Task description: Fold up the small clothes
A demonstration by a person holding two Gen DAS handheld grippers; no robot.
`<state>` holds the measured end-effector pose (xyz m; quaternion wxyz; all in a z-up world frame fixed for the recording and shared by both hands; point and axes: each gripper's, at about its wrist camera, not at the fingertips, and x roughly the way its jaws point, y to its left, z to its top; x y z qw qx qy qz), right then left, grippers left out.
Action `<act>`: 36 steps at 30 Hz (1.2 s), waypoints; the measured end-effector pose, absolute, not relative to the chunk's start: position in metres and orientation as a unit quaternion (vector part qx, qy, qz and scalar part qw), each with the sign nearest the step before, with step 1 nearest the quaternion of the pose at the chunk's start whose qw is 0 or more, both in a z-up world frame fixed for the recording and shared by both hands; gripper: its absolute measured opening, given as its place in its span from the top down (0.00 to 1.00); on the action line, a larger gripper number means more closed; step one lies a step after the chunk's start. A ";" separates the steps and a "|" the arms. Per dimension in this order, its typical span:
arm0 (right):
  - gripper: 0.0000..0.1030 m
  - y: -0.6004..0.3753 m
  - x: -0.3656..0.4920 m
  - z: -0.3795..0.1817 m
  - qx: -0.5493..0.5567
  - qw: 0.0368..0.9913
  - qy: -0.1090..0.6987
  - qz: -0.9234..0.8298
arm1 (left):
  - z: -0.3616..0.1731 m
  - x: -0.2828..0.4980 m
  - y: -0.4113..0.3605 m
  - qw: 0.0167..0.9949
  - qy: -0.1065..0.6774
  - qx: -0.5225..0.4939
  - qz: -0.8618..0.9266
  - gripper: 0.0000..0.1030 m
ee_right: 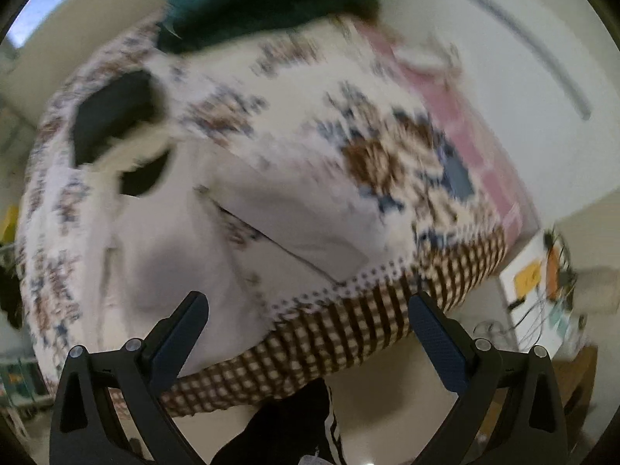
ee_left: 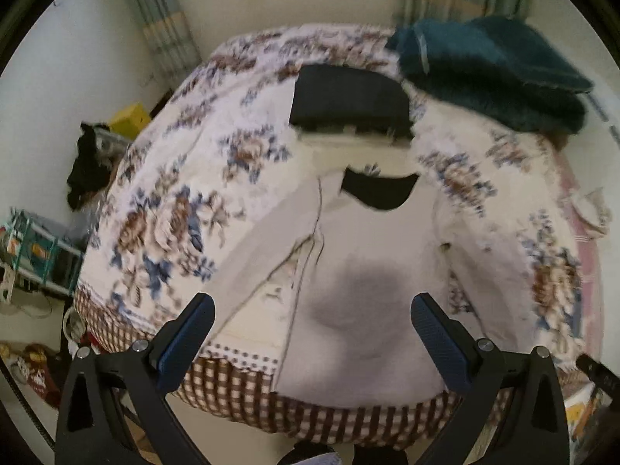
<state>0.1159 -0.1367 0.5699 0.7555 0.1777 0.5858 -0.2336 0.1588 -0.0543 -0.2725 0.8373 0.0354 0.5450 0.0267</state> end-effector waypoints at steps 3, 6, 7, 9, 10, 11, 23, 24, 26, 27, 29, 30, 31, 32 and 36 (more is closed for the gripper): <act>0.18 -0.193 0.123 0.494 0.225 0.730 0.603 -0.232 | -0.335 0.173 -0.066 0.821 0.568 0.036 0.038 0.00; 0.22 -0.244 0.131 0.420 0.262 0.707 0.611 -0.241 | -0.396 0.180 -0.075 0.804 0.589 0.057 0.059 0.00; 0.22 -0.259 0.131 0.400 0.274 0.703 0.610 -0.241 | -0.422 0.181 -0.078 0.793 0.602 0.068 0.067 0.00; 0.22 -0.289 0.129 0.358 0.297 0.680 0.615 -0.266 | -0.455 0.183 -0.078 0.774 0.623 0.078 0.077 0.00; 0.22 -0.302 0.128 0.338 0.314 0.670 0.614 -0.274 | -0.470 0.183 -0.078 0.765 0.633 0.084 0.084 0.00; 0.22 -0.309 0.128 0.326 0.326 0.659 0.618 -0.279 | -0.483 0.183 -0.078 0.757 0.641 0.086 0.089 0.00; 0.92 -0.329 0.126 0.223 0.423 0.649 0.596 -0.210 | -0.539 0.193 -0.092 0.736 0.666 0.086 0.088 0.00; 0.93 -0.338 0.121 0.228 0.421 0.660 0.581 -0.226 | -0.537 0.194 -0.092 0.738 0.664 0.084 0.086 0.00; 0.93 -0.355 0.114 0.236 0.407 0.676 0.564 -0.243 | -0.532 0.196 -0.092 0.741 0.662 0.079 0.081 0.00; 0.93 -0.368 0.109 0.237 0.406 0.679 0.556 -0.256 | -0.531 0.198 -0.091 0.741 0.662 0.077 0.079 0.00; 0.93 -0.385 0.106 0.232 0.414 0.677 0.550 -0.260 | -0.530 0.201 -0.091 0.743 0.661 0.074 0.075 0.00; 0.93 -0.394 0.107 0.224 0.419 0.676 0.550 -0.254 | -0.531 0.202 -0.091 0.744 0.660 0.075 0.073 0.00; 0.92 -0.398 0.111 0.219 0.426 0.673 0.554 -0.242 | -0.532 0.203 -0.090 0.743 0.661 0.076 0.073 0.00; 0.92 -0.403 0.114 0.208 0.433 0.667 0.560 -0.231 | -0.533 0.204 -0.089 0.741 0.663 0.076 0.074 0.00; 0.45 -0.424 0.115 0.149 0.484 0.621 0.576 -0.219 | -0.536 0.204 -0.080 0.739 0.666 0.066 0.079 0.00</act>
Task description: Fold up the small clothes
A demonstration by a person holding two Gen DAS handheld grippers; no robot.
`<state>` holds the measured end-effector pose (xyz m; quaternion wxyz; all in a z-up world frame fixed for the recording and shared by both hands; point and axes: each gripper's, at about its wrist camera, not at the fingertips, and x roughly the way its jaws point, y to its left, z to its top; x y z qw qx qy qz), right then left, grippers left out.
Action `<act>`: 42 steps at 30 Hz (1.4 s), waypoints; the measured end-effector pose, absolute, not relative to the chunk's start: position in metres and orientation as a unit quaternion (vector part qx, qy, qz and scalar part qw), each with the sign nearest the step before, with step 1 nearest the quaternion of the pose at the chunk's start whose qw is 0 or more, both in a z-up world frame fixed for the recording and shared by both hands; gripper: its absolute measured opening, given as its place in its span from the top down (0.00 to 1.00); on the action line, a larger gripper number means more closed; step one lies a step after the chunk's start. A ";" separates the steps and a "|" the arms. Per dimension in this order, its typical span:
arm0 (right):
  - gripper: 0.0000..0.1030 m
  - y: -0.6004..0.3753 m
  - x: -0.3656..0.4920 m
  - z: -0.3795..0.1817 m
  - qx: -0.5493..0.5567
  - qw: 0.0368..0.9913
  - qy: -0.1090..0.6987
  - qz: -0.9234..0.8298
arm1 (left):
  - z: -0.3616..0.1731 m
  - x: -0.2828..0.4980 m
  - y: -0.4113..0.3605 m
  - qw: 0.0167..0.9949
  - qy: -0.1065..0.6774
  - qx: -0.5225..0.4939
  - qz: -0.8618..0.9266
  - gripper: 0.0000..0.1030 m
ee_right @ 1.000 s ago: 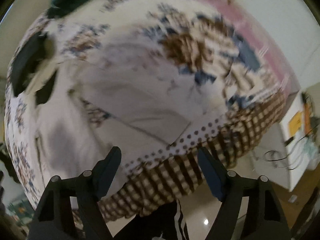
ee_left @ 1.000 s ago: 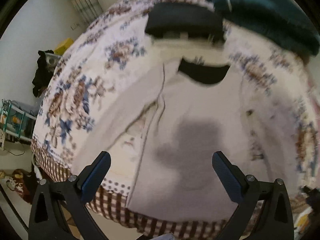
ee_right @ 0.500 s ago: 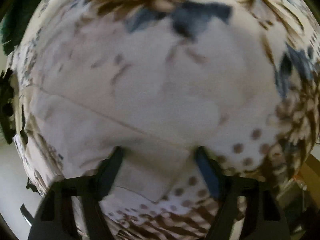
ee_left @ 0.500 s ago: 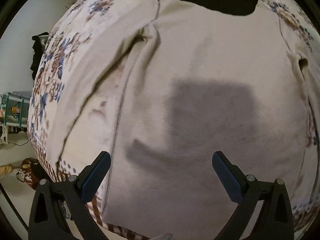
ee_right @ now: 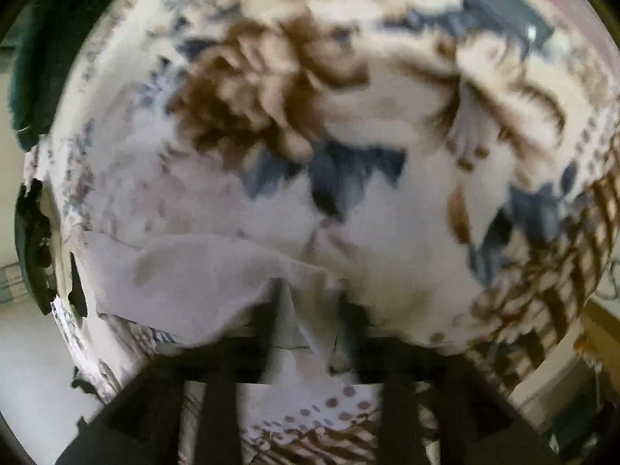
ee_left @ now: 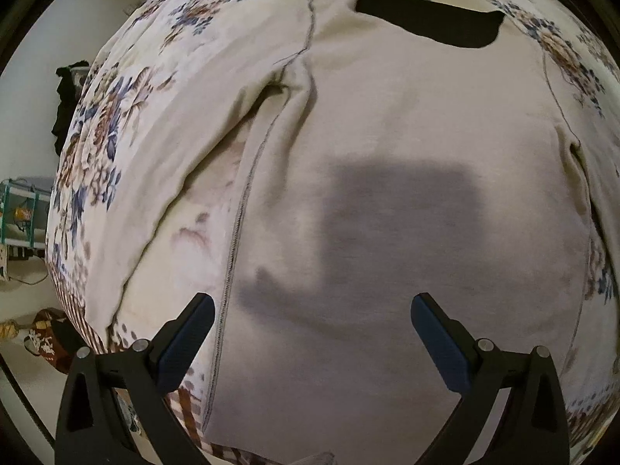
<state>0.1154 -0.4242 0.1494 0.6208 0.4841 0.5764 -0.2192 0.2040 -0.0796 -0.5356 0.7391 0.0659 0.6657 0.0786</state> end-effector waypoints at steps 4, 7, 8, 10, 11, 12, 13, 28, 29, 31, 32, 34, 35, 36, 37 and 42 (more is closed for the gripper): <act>0.44 -0.416 0.109 0.115 0.519 0.598 0.570 -0.221 | -0.536 0.201 -0.066 0.737 0.668 0.059 0.087 0.00; 0.82 -0.399 0.102 0.105 0.515 0.625 0.540 -0.229 | -0.534 0.197 -0.047 0.737 0.667 0.054 0.099 0.00; 0.92 -0.394 0.104 0.103 0.507 0.635 0.536 -0.228 | -0.533 0.196 -0.042 0.737 0.666 0.051 0.104 0.00; 0.92 -0.382 0.113 0.110 0.481 0.662 0.530 -0.225 | -0.528 0.193 -0.021 0.738 0.663 0.044 0.119 0.00; 0.92 -0.373 0.123 0.115 0.465 0.673 0.532 -0.217 | -0.526 0.191 -0.013 0.739 0.661 0.042 0.126 0.00; 0.92 -0.360 0.131 0.120 0.448 0.687 0.534 -0.204 | -0.522 0.188 0.001 0.740 0.658 0.038 0.138 0.00; 0.92 -0.342 0.142 0.126 0.428 0.701 0.540 -0.186 | -0.518 0.185 0.015 0.740 0.655 0.035 0.149 0.00; 0.93 0.084 0.248 0.039 -0.100 0.736 0.653 0.150 | -0.491 0.120 0.206 0.724 0.627 0.016 0.286 0.00; 0.93 0.101 0.242 0.020 -0.125 0.724 0.659 0.161 | -0.492 0.117 0.214 0.722 0.628 0.011 0.290 0.00; 0.93 0.127 0.230 -0.016 -0.164 0.707 0.664 0.179 | -0.496 0.109 0.229 0.717 0.630 -0.001 0.298 0.00; 0.93 0.136 0.225 -0.031 -0.179 0.701 0.666 0.182 | -0.497 0.107 0.234 0.715 0.631 -0.004 0.299 0.00; 0.93 0.142 0.223 -0.063 -0.177 0.687 0.680 0.184 | -0.502 0.101 0.244 0.712 0.635 -0.013 0.301 0.00; 0.93 0.144 0.223 -0.079 -0.180 0.682 0.685 0.180 | -0.503 0.100 0.247 0.710 0.636 -0.014 0.302 0.00; 0.93 0.146 0.223 -0.093 -0.182 0.679 0.688 0.178 | -0.506 0.098 0.251 0.709 0.638 -0.018 0.301 0.00; 0.93 0.150 0.217 -0.098 -0.182 0.677 0.691 0.174 | -0.508 0.097 0.254 0.707 0.640 -0.024 0.299 0.00; 0.73 0.176 0.210 -0.139 -0.069 0.640 0.747 0.165 | -0.519 0.092 0.284 0.699 0.646 -0.129 0.278 0.00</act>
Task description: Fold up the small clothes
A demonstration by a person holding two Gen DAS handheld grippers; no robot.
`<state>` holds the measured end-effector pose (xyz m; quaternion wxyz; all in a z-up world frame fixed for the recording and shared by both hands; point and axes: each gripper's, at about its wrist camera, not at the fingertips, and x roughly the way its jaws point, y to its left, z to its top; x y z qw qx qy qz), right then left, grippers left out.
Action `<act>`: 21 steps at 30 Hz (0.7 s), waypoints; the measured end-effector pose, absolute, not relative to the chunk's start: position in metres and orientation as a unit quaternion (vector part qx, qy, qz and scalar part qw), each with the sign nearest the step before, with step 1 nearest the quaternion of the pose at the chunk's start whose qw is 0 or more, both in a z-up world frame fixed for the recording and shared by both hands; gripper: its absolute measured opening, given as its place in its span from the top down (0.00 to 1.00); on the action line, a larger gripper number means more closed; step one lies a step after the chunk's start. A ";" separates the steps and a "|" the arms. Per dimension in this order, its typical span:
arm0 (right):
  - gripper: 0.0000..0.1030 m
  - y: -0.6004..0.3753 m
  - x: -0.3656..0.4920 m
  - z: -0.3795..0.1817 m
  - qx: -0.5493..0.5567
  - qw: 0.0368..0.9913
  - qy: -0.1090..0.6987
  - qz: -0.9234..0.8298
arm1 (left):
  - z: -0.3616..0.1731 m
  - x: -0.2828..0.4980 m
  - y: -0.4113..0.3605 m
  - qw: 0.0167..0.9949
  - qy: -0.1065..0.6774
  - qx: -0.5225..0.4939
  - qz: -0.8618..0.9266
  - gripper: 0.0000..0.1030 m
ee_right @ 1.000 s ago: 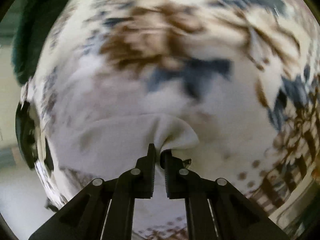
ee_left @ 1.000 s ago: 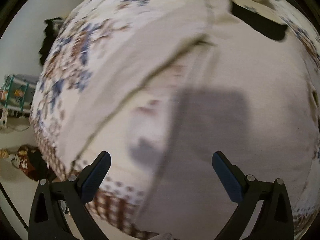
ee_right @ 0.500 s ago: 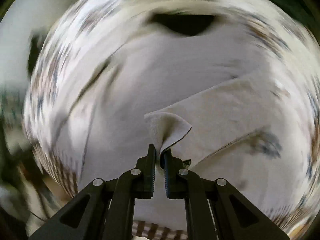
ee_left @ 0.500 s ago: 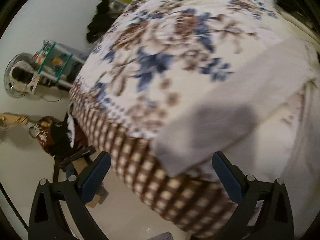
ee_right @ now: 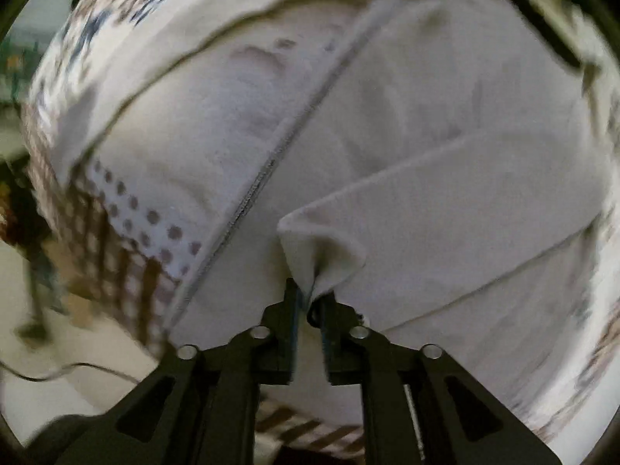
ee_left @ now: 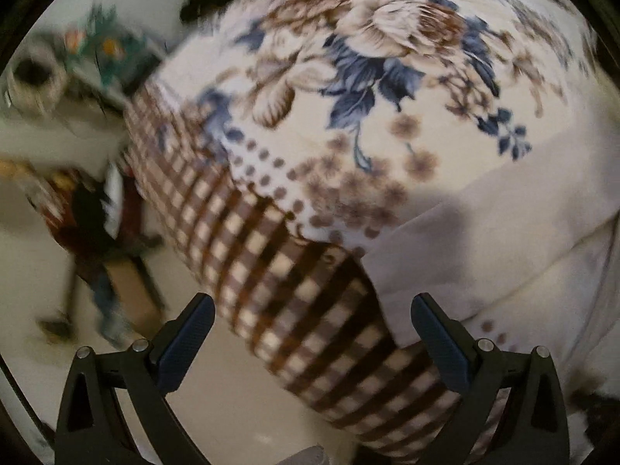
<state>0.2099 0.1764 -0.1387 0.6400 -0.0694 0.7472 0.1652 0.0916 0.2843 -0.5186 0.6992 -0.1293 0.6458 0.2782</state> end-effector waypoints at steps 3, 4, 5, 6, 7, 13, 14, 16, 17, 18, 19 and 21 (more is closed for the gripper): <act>0.44 0.132 0.213 -0.156 0.034 0.646 0.750 0.139 | -0.537 0.090 0.308 0.683 0.642 -0.246 0.246 0.00; 0.44 0.120 0.213 -0.161 0.049 0.648 0.750 0.127 | -0.545 0.091 0.313 0.676 0.639 -0.286 0.230 0.00; 0.44 0.108 0.214 -0.169 0.062 0.650 0.749 0.111 | -0.550 0.091 0.317 0.670 0.636 -0.315 0.217 0.00; 0.44 0.093 0.217 -0.182 0.079 0.652 0.748 0.094 | -0.560 0.093 0.321 0.664 0.629 -0.351 0.201 0.00; 0.44 0.085 0.220 -0.190 0.090 0.652 0.748 0.084 | -0.568 0.094 0.322 0.657 0.626 -0.370 0.196 0.01; 0.44 0.039 0.225 -0.250 0.130 0.652 0.747 0.030 | -0.587 0.112 0.306 0.674 0.631 -0.316 0.217 0.78; 0.44 0.034 0.225 -0.262 0.131 0.651 0.747 0.027 | -0.580 0.114 0.299 0.687 0.626 -0.295 0.220 0.95; 0.44 0.025 0.220 -0.295 0.135 0.652 0.745 0.025 | -0.562 0.117 0.287 0.708 0.616 -0.267 0.219 0.96; 0.44 0.022 0.218 -0.307 0.137 0.653 0.745 0.026 | -0.551 0.118 0.279 0.721 0.609 -0.249 0.218 0.96; 0.44 0.017 0.215 -0.323 0.138 0.652 0.745 0.027 | -0.537 0.119 0.268 0.734 0.602 -0.228 0.216 0.96; 0.44 -0.003 0.209 -0.331 0.140 0.652 0.744 0.029 | -0.524 0.120 0.256 0.747 0.596 -0.208 0.210 0.96; 0.44 -0.016 0.200 -0.354 0.146 0.654 0.742 0.032 | -0.494 0.122 0.225 0.774 0.581 -0.167 0.189 0.97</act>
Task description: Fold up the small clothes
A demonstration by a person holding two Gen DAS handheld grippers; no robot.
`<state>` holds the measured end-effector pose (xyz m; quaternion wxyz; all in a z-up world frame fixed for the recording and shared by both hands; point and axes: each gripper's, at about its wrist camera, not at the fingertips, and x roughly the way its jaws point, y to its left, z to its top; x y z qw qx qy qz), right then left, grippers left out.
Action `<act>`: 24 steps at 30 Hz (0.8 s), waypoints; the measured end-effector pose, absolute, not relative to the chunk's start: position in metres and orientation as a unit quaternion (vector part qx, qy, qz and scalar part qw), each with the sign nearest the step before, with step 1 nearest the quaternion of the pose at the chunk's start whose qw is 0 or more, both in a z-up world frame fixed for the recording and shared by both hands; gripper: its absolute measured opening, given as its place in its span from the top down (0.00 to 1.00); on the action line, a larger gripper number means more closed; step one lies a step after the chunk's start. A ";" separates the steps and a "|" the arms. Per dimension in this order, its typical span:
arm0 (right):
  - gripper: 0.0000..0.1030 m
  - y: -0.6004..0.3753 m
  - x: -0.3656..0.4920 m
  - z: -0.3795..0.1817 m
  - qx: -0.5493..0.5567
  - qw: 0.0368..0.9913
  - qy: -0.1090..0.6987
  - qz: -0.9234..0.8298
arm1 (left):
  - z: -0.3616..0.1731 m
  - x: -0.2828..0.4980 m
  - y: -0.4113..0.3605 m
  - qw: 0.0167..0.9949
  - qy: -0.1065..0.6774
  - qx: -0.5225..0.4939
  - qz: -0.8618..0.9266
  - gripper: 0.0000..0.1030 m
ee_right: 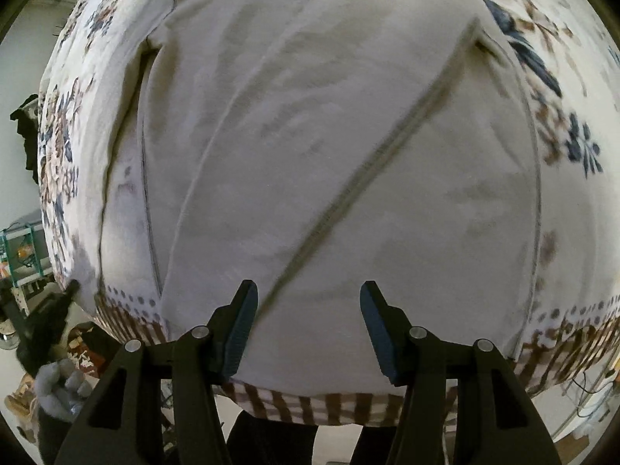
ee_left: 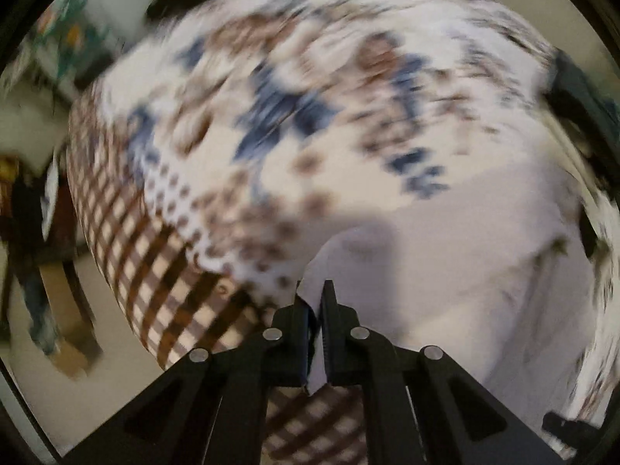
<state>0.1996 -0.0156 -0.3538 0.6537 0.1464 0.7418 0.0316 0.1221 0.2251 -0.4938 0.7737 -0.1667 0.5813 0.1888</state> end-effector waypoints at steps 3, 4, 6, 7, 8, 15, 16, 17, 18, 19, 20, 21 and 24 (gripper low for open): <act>0.44 -0.033 0.175 -0.390 0.159 0.657 0.736 0.028 | -0.458 0.122 0.167 0.808 0.565 -0.109 0.124 0.97; 0.44 -0.042 0.170 -0.399 0.163 0.658 0.735 0.026 | -0.449 0.121 0.141 0.817 0.562 -0.090 0.092 0.97; 0.44 -0.066 0.159 -0.427 0.175 0.659 0.731 0.017 | -0.436 0.117 0.085 0.827 0.559 -0.049 0.024 0.96; 0.44 -0.076 0.153 -0.439 0.180 0.660 0.729 0.013 | -0.434 0.111 0.060 0.829 0.558 -0.034 -0.008 0.96; 0.44 -0.089 0.145 -0.452 0.186 0.660 0.727 0.006 | -0.434 0.107 0.032 0.828 0.559 -0.017 -0.039 0.96; 0.44 -0.177 0.109 -0.555 0.229 0.661 0.713 -0.048 | -0.463 0.075 -0.126 0.791 0.584 0.036 -0.179 0.96; 0.44 -0.186 0.106 -0.568 0.232 0.661 0.712 -0.052 | -0.467 0.072 -0.139 0.786 0.587 0.040 -0.189 0.96; 0.44 -0.196 0.104 -0.582 0.236 0.661 0.711 -0.056 | -0.471 0.068 -0.151 0.782 0.589 0.047 -0.197 0.96; 0.44 -0.208 0.099 -0.603 0.239 0.660 0.709 -0.062 | -0.475 0.065 -0.161 0.778 0.591 0.057 -0.203 0.96; 0.44 -0.251 0.095 -0.603 0.241 0.660 0.709 -0.063 | -0.478 0.063 -0.169 0.775 0.593 0.062 -0.209 0.96; 0.44 -0.278 0.085 -0.621 0.243 0.659 0.709 -0.065 | -0.481 0.059 -0.177 0.774 0.594 0.071 -0.209 0.96; 0.44 -0.291 0.085 -0.633 0.244 0.659 0.709 -0.068 | -0.482 0.060 -0.179 0.774 0.593 0.078 -0.208 0.96; 0.44 -0.318 0.072 -0.681 0.253 0.654 0.709 -0.072 | -0.488 0.067 -0.184 0.761 0.608 0.081 -0.211 0.92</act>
